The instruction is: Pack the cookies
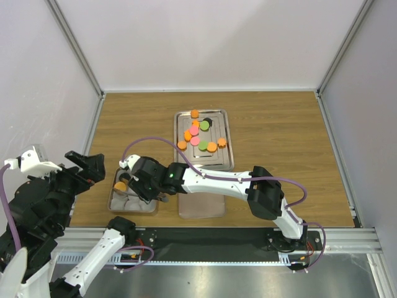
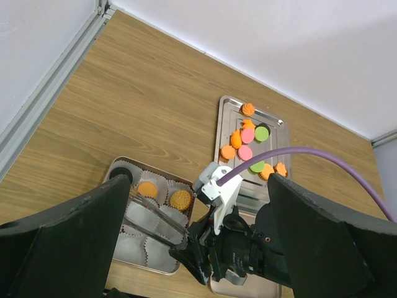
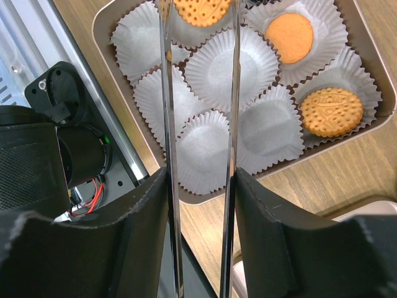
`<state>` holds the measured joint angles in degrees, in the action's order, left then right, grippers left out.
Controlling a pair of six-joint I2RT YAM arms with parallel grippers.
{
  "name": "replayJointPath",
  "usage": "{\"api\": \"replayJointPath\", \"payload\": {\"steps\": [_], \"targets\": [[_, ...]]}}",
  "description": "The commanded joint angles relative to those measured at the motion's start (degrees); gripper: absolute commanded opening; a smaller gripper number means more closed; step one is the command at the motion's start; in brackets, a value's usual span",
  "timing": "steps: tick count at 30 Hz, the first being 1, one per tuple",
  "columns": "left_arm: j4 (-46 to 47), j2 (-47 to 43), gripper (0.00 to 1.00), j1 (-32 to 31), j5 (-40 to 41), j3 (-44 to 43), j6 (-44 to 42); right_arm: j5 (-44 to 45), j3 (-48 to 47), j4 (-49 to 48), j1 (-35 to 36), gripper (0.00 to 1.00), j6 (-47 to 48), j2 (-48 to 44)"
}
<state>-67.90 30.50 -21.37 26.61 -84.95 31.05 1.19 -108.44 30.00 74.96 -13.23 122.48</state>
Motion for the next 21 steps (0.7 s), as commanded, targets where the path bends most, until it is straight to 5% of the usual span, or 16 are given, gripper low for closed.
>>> {"api": "replayJointPath", "payload": {"steps": [1,21], "targets": [[1.28,-0.53,1.0,-0.26,-0.77,0.57,0.24,1.09,-0.8,-1.17,0.45,0.5,0.84,-3.38],[2.68,-2.37,1.0,-0.26,-1.65,1.36,-1.6,6.1,-4.59,1.9,-0.51,0.51,2.33,-7.06]]}}
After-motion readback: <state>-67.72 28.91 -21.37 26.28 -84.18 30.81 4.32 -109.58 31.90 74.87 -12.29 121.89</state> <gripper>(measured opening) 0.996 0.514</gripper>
